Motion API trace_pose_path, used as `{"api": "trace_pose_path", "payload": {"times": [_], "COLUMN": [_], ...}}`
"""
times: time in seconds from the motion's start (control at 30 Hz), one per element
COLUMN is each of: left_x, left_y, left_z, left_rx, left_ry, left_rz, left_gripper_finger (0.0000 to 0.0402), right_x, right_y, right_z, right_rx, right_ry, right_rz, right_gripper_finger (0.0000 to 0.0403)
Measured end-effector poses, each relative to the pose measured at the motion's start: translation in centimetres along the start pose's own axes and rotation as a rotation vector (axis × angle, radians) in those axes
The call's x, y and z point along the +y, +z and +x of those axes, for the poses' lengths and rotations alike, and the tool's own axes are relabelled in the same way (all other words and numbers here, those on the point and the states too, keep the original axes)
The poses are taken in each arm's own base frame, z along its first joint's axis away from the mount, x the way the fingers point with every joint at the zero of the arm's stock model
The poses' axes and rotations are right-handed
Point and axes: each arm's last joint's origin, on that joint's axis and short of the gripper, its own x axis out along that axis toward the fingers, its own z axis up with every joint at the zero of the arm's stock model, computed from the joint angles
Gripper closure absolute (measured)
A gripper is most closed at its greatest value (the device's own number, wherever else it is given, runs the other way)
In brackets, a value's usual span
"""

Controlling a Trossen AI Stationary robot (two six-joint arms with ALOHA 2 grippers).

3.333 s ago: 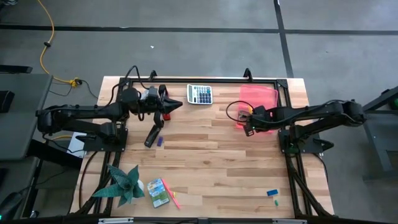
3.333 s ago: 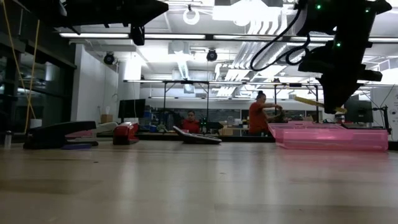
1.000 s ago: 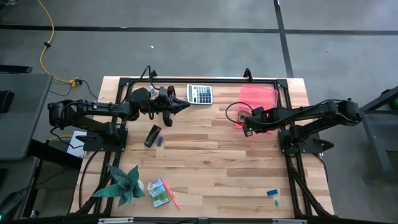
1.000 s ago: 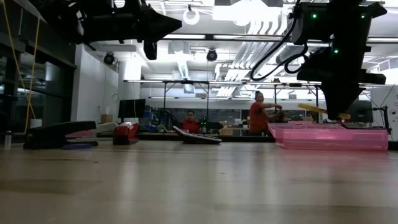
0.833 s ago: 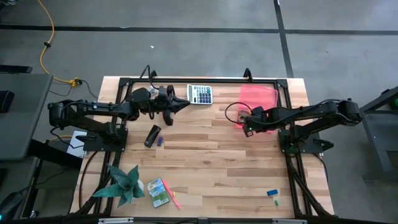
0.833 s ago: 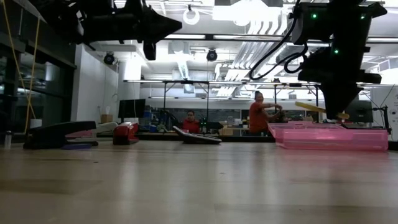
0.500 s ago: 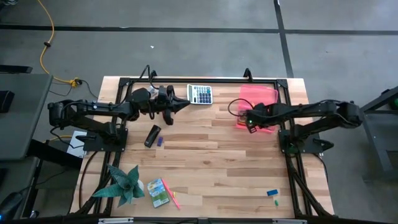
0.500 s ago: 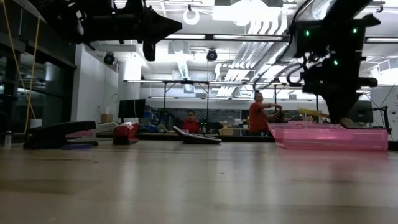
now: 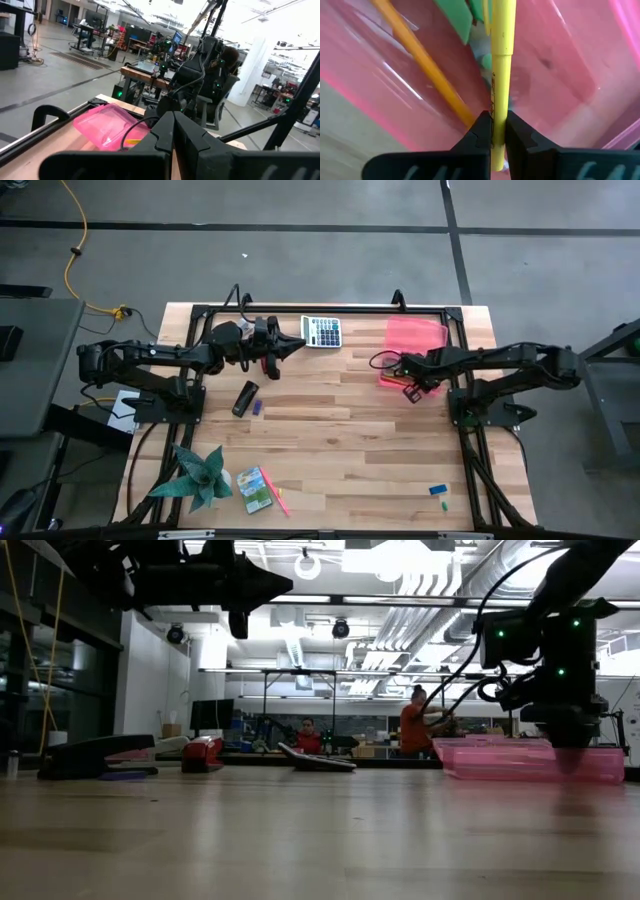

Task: Pack school essentials
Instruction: Put the yellow pen into the pink supply box, then put the bottom blue eraser into the pink supply box

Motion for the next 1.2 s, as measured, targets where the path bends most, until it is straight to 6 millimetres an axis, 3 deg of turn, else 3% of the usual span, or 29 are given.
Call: {"api": "trace_pose_path", "payload": {"times": [0.27,0.53,0.63,0.77,0.9,1.03,1.2], "left_x": [0.0,0.4,0.3,-0.4,-1.7,-3.9,-7.4], "left_y": [0.0,0.2,0.4,0.9,1.3,1.7,3.2], "left_z": [0.0,-0.1,-0.3,-0.7,-1.1,-0.3,0.8], "left_rx": [-0.001,0.020,0.026,0.020,0.029,0.138,0.209], "left_ry": [0.000,-0.069,-0.120,-0.160,-0.186,-0.137,-0.125], "left_rz": [0.036,0.047,0.051,0.057,0.044,0.061,0.145], "left_gripper_finger": [0.0401,0.0401,0.0401,0.0401,0.0401,0.0401,0.0401], "right_x": [-0.4,0.2,1.1,2.9,4.3,5.3,6.4], "right_y": [0.4,2.7,3.7,4.5,4.2,3.3,2.2], "right_z": [-0.4,-4.5,-7.1,-11.1,-14.9,-16.5,-16.8], "right_rx": [-0.016,-0.104,-0.285,-0.666,-0.965,-1.074,-1.079], "right_ry": [-0.044,0.005,0.127,0.377,0.591,0.697,0.722], "right_rz": [0.082,0.074,0.047,-0.003,-0.080,-0.181,-0.308], "right_gripper_finger": [0.0293,0.0201,0.0193,0.0191,0.0191,0.0190,0.0190]}}
